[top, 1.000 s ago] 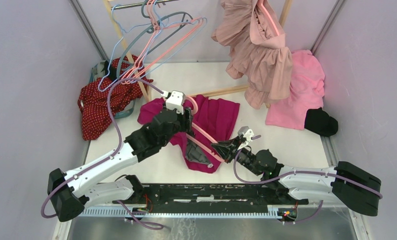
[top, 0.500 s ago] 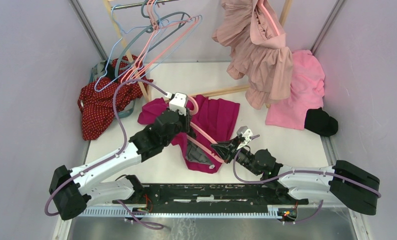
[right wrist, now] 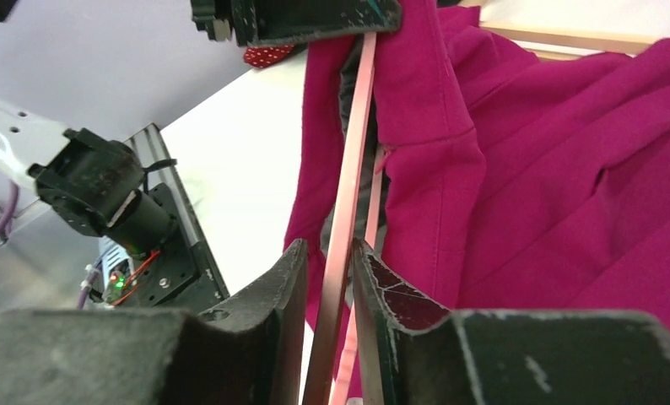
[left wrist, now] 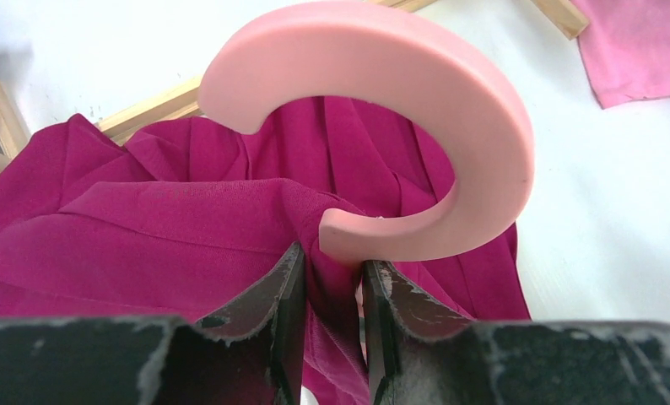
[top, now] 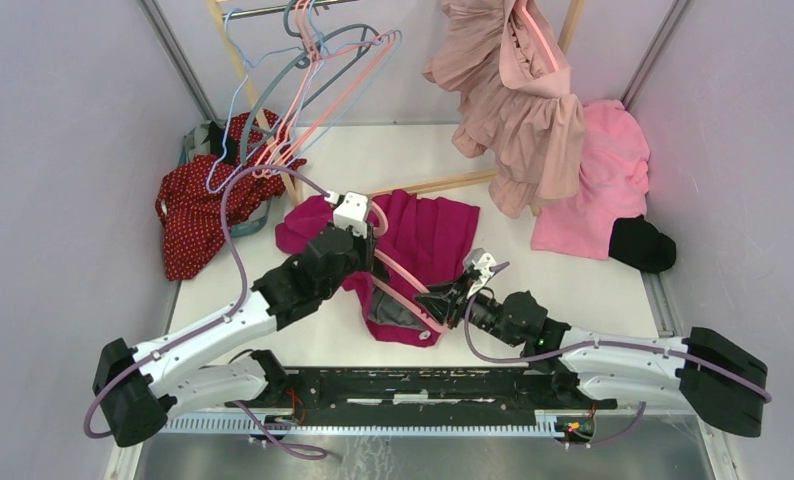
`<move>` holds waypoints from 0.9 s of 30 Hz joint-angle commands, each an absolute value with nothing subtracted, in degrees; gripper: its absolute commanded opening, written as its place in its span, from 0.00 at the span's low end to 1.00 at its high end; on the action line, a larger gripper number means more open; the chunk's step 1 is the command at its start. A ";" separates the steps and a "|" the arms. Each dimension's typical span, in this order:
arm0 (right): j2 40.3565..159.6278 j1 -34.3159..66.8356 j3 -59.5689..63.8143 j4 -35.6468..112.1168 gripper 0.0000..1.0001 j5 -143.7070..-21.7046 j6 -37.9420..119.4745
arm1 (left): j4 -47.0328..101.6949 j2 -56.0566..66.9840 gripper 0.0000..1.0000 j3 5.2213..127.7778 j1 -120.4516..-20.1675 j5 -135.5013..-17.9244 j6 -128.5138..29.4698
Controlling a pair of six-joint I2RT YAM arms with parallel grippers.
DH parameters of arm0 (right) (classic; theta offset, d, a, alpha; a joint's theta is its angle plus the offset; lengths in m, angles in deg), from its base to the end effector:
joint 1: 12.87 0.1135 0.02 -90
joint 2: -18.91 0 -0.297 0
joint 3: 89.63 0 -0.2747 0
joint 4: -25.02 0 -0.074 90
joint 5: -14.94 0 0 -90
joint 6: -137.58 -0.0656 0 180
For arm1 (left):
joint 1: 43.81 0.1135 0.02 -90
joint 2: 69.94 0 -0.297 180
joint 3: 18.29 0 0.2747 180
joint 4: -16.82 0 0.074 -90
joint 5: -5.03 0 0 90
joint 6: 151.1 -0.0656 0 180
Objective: Place the skirt on the hanger
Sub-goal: Hang the skirt on the hanger.
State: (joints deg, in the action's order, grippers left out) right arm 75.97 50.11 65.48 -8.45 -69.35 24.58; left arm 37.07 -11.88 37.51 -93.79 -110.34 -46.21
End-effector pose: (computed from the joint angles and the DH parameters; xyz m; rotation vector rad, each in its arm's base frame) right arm 0.1104 0.2022 0.2197 -0.4865 1.5844 1.0942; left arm 0.1890 -0.1814 0.3037 0.3029 1.9136 -0.3225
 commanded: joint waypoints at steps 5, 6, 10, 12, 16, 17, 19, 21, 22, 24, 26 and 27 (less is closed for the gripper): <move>61.41 50.56 61.03 13.90 0.42 -67.82 21.63 | 34.34 -16.05 0.03 35.15 -95.69 -114.07 -44.92; 58.61 50.53 60.83 17.92 0.44 -65.82 20.85 | 34.30 -16.13 0.03 34.97 -96.09 -115.29 -45.01; 48.60 50.51 59.39 34.38 0.47 -57.83 17.87 | 34.50 -15.98 0.03 34.85 -97.13 -117.64 -45.66; 47.70 50.51 57.39 40.21 0.47 -54.48 16.80 | 34.59 -15.98 0.03 34.93 -97.40 -119.53 -46.16; 52.79 50.56 54.06 47.69 0.44 -52.00 13.93 | 34.58 -16.58 0.03 34.94 -98.22 -122.13 -47.15; 55.42 50.54 52.79 49.44 0.43 -51.70 13.36 | 34.47 -16.98 0.03 34.82 -98.34 -122.48 -47.35; 61.54 50.51 49.76 52.75 0.43 -52.68 13.22 | 34.37 -17.70 0.03 34.70 -98.43 -123.29 -47.54; 67.62 50.50 46.55 55.31 0.41 -54.47 13.31 | 34.12 -18.31 0.03 34.52 -98.52 -123.92 -47.86; 70.19 50.57 45.68 55.39 0.41 -56.20 13.42 | 34.11 -18.44 0.03 34.53 -98.51 -124.21 -47.98; 74.13 50.54 44.55 55.12 0.40 -59.84 13.59 | 34.13 -18.75 0.03 34.51 -98.65 -124.71 -48.09; 75.93 50.52 45.25 52.48 0.40 -64.32 13.74 | 34.02 -18.98 0.03 34.42 -98.69 -124.79 -48.18; 76.06 50.57 46.01 51.10 0.40 -65.89 13.46 | 33.94 -19.04 0.03 34.33 -98.73 -124.83 -48.26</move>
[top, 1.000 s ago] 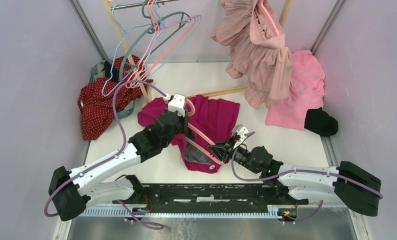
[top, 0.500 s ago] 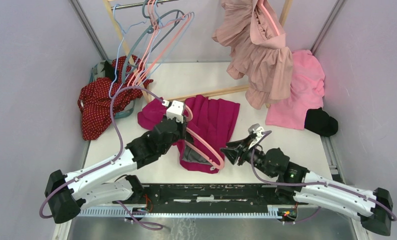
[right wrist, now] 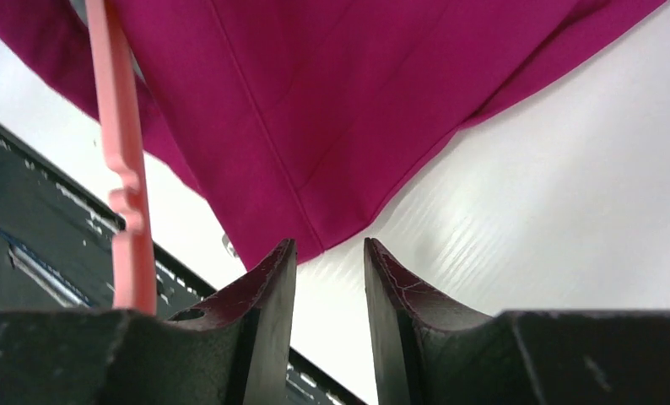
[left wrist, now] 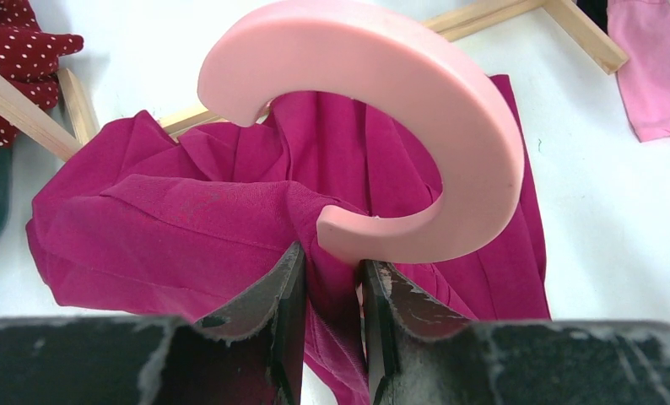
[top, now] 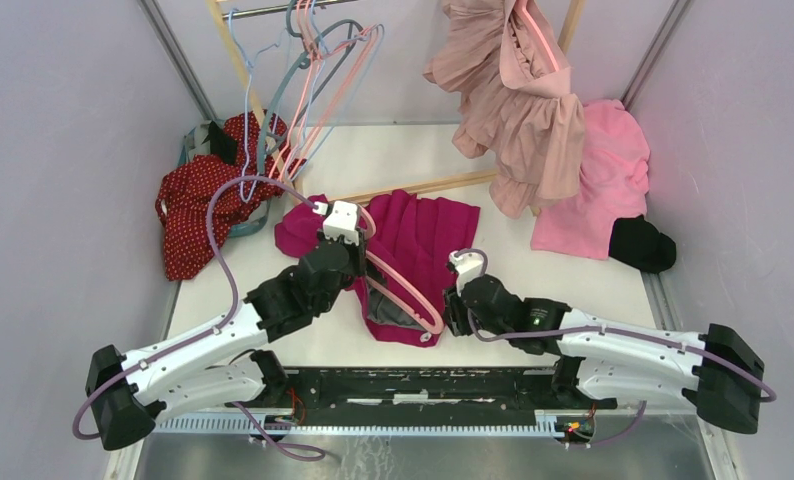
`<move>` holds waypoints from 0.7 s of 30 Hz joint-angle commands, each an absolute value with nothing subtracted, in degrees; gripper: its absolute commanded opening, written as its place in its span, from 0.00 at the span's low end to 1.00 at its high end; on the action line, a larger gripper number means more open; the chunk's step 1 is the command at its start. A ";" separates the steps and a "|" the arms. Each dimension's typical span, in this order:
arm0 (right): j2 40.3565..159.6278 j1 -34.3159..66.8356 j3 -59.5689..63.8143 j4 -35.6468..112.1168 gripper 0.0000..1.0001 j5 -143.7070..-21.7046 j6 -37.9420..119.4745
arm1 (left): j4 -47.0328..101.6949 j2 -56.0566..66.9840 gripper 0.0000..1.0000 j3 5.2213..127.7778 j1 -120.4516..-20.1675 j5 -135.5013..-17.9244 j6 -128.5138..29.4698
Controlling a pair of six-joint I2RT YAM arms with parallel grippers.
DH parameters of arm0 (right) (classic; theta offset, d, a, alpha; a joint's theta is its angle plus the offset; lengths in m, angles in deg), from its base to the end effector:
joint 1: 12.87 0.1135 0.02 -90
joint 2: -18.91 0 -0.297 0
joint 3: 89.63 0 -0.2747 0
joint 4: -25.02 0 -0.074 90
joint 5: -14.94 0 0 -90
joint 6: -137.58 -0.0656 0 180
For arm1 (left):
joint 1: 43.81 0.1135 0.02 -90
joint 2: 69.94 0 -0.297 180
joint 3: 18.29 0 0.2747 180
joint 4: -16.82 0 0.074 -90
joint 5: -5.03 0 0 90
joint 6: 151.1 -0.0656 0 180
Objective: Place the skirt on the hanger
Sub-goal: Hang the skirt on the hanger.
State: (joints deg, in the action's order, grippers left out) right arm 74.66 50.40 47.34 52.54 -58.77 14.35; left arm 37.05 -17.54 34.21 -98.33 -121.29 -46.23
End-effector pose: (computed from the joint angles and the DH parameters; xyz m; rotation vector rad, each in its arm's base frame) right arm 0.1178 0.1930 0.2100 -0.4487 2.2615 0.5767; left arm 0.1666 -0.1669 0.3056 0.2239 1.8446 -0.2317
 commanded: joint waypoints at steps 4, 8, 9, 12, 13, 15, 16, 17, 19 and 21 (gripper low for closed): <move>75.39 50.66 48.68 45.25 0.42 -73.02 13.73 | 33.67 -18.84 0.03 34.15 -98.73 -124.79 -48.27; 77.00 51.39 49.94 42.48 0.43 -75.96 14.99 | 33.32 -18.41 0.03 34.25 -98.74 -124.44 -48.31; 77.49 51.70 50.41 41.59 0.44 -75.77 15.05 | 33.23 -18.30 0.03 34.24 -98.73 -124.44 -48.32; 78.88 52.42 51.98 37.93 0.46 -74.70 14.74 | 32.85 -18.38 0.03 34.30 -98.74 -124.28 -48.52; 79.24 52.82 52.53 37.04 0.48 -73.60 14.57 | 32.87 -18.43 0.03 34.36 -98.74 -124.26 -48.61; 79.70 53.57 53.23 36.11 0.54 -70.79 14.28 | 33.01 -18.50 0.03 34.40 -98.73 -124.26 -48.73; 79.80 53.99 53.36 36.13 0.56 -68.66 14.13 | 33.11 -18.57 0.03 34.36 -98.74 -124.28 -48.71; 79.89 54.54 53.29 36.60 0.56 -66.70 14.10 | 33.19 -18.65 0.03 34.33 -98.71 -124.26 -48.79; 79.74 55.57 53.51 37.31 0.57 -61.56 13.33 | 33.29 -18.78 0.03 34.24 -98.72 -124.31 -48.84; 79.42 56.08 54.03 37.25 0.57 -58.17 12.18 | 33.23 -18.88 0.03 34.23 -98.72 -124.26 -48.80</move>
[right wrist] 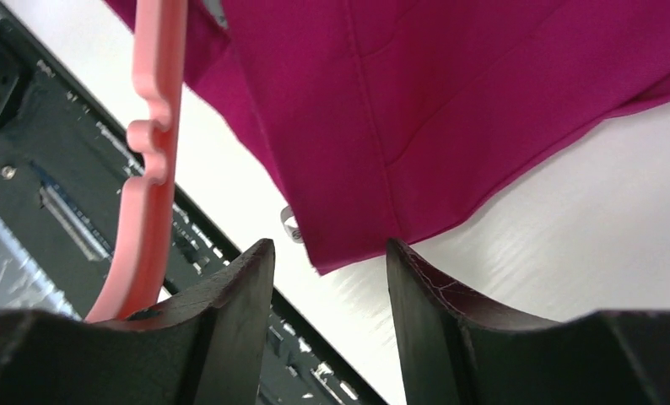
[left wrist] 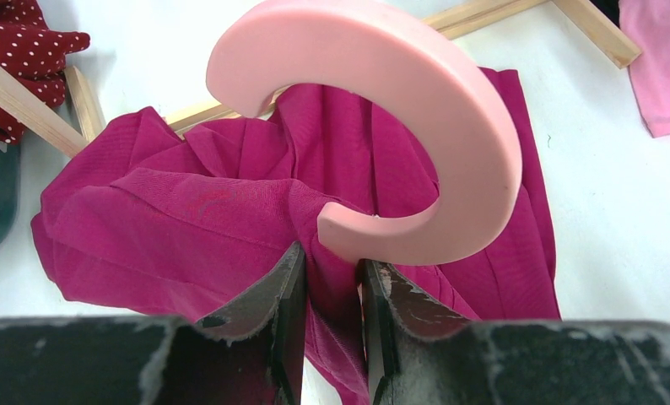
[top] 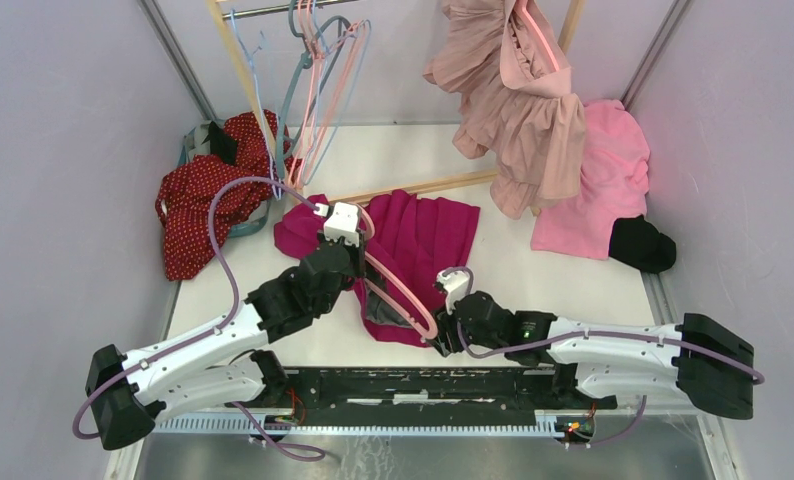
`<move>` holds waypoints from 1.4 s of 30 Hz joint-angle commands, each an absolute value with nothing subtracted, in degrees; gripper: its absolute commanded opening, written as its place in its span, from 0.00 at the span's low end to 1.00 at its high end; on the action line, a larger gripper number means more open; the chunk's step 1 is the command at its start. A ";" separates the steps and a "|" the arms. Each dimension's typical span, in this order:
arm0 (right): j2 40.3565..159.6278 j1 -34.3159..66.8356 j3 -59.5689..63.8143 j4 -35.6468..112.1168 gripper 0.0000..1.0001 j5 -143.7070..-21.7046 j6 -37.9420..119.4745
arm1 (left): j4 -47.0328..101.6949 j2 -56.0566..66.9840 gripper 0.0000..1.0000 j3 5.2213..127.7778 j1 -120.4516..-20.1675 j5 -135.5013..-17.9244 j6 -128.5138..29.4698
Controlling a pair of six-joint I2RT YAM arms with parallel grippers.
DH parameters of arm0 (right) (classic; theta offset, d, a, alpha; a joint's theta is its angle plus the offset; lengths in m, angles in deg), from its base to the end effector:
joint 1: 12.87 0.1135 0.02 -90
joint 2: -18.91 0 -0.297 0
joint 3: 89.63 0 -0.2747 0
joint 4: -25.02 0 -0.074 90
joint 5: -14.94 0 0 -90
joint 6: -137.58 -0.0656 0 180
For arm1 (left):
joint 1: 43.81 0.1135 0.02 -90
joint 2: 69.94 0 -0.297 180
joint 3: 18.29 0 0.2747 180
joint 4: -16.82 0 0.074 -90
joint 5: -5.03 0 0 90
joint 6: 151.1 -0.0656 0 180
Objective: Place the skirt on the hanger
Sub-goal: Hang the skirt on the hanger.
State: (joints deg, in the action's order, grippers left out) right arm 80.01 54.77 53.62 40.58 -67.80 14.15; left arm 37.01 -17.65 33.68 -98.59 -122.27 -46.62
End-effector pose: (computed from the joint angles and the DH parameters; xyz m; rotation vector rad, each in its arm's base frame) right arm 0.0965 0.2127 0.1710 -0.6339 2.3002 0.7641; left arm 0.1658 -0.1660 0.3027 0.2257 1.8447 -0.2107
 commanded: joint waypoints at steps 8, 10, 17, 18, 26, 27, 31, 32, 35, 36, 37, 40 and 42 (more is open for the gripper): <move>82.35 56.87 55.50 33.47 0.57 -53.69 9.59 | 32.89 -18.89 0.03 34.24 -98.72 -124.12 -48.90; 84.03 57.12 55.32 32.18 0.57 -54.10 9.29 | 32.78 -18.96 0.03 34.16 -98.74 -124.09 -48.89; 86.09 58.84 55.44 30.52 0.53 -53.76 7.94 | 32.63 -19.17 0.03 33.91 -98.74 -124.17 -48.73; 86.06 58.94 55.43 30.81 0.47 -53.53 7.82 | 32.47 -19.29 0.03 33.74 -98.70 -124.20 -48.71; 78.58 58.94 53.74 38.35 0.01 -52.71 6.47 | 30.37 -18.62 0.03 32.41 -98.74 -125.11 -48.98; 77.15 58.86 53.10 39.77 0.01 -53.00 6.53 | 29.99 -18.42 0.03 32.50 -98.70 -125.47 -49.24; 72.88 58.80 50.38 45.75 0.01 -55.89 7.25 | 27.91 -17.56 0.03 32.98 -99.05 -127.68 -50.97; 72.01 58.75 49.81 47.22 0.01 -56.55 7.21 | 27.28 -17.26 0.03 33.08 -99.23 -128.37 -51.45; 69.21 58.55 48.88 49.78 0.01 -57.52 6.81 | 25.57 -16.33 0.03 33.45 -100.11 -130.64 -53.10; 68.31 58.39 48.48 50.67 0.01 -57.75 6.77 | 24.82 -16.02 0.03 33.43 -100.87 -131.57 -54.16; 67.49 58.19 47.96 51.61 0.01 -58.02 6.78 | 24.01 -15.76 0.03 33.44 -101.52 -132.95 -55.00; 65.43 57.56 46.55 53.64 0.01 -59.42 6.90 | 22.14 -15.22 0.03 33.53 -103.00 -135.83 -56.84; 64.75 57.26 45.48 54.54 0.01 -60.64 6.96 | 20.30 -15.18 0.03 33.37 -103.97 -137.47 -58.03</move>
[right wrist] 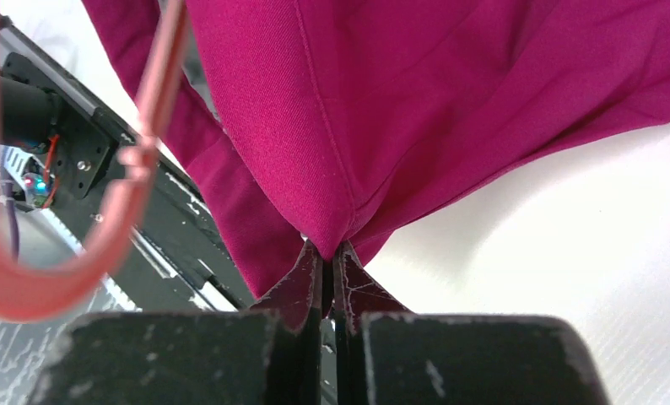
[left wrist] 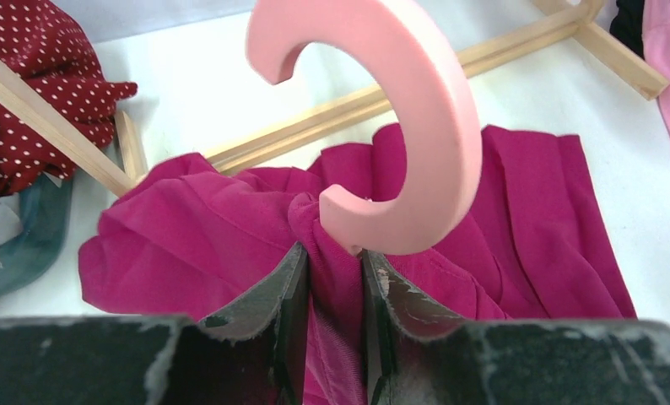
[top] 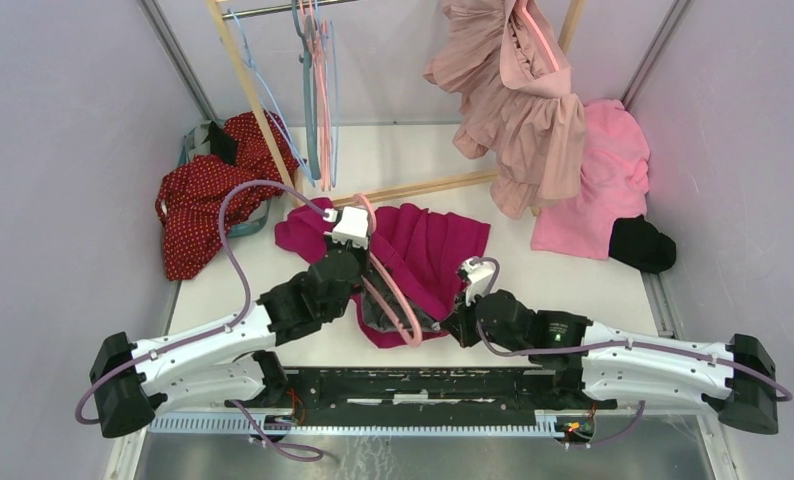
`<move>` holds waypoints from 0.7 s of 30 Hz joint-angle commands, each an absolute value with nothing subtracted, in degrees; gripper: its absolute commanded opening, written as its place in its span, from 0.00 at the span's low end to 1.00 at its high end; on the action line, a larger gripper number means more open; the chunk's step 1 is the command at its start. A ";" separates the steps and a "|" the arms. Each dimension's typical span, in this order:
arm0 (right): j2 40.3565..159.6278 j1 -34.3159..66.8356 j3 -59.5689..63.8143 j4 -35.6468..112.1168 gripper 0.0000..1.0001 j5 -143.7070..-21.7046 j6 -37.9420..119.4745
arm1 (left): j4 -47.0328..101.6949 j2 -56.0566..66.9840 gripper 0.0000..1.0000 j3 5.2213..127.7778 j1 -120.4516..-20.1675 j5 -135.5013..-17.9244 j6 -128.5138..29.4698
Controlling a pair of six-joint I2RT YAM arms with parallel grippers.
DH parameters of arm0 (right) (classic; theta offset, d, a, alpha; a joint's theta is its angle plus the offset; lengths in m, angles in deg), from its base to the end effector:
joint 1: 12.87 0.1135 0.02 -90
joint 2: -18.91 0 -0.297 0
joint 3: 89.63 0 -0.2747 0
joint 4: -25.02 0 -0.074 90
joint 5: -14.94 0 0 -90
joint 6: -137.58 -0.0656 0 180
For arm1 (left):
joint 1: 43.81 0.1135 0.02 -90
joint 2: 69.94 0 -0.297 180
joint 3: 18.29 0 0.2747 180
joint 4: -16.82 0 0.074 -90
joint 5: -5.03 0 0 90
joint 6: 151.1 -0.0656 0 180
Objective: Place the skirt on the hanger
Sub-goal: Hang the skirt on the hanger.
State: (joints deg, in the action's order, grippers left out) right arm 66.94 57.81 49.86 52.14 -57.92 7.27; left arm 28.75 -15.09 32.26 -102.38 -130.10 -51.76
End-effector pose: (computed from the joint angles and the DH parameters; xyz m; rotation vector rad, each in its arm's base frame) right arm 0.0865 0.1882 0.2207 -0.4173 2.2158 0.7798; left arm 0.1640 -0.1792 0.3021 0.2249 1.7566 -0.1259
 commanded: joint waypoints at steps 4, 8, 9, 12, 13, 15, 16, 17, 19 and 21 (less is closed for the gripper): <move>64.89 56.88 42.61 55.86 0.01 -63.11 7.40 | 15.24 -14.88 0.03 32.67 -105.78 -141.53 -60.83; 65.71 56.81 39.80 57.93 0.01 -64.11 8.08 | 4.86 -14.39 0.03 29.61 -106.94 -144.14 -63.54; 65.69 56.83 39.45 58.57 0.01 -63.73 8.26 | 2.12 -13.88 0.03 28.52 -107.12 -145.16 -63.78; 65.21 56.54 39.23 59.40 0.01 -63.20 8.19 | -10.47 -11.31 0.03 23.63 -108.26 -148.57 -64.89; 65.07 56.34 39.14 59.68 0.01 -63.24 8.06 | -16.14 -9.87 0.03 21.74 -109.04 -150.23 -66.19; 65.12 55.99 38.58 60.40 0.01 -63.39 7.80 | -26.53 -5.34 0.03 19.10 -110.56 -153.35 -69.95; 65.14 55.77 38.30 60.78 0.01 -63.44 7.61 | -31.79 -2.71 0.03 18.61 -111.22 -155.10 -72.14; 65.14 55.58 37.93 61.17 0.01 -63.72 7.46 | -37.25 0.33 0.03 18.20 -111.83 -156.47 -75.21; 65.29 55.07 37.26 61.95 0.01 -64.47 7.26 | -48.92 6.18 0.03 18.26 -112.88 -158.21 -81.75; 65.64 54.73 36.52 63.01 0.01 -65.29 7.28 | -59.03 11.50 0.03 19.73 -113.94 -158.83 -88.38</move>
State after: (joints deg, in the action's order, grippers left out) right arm 65.89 55.38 41.05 62.48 -63.43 7.46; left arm -27.01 4.19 18.03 -112.23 -151.60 -72.04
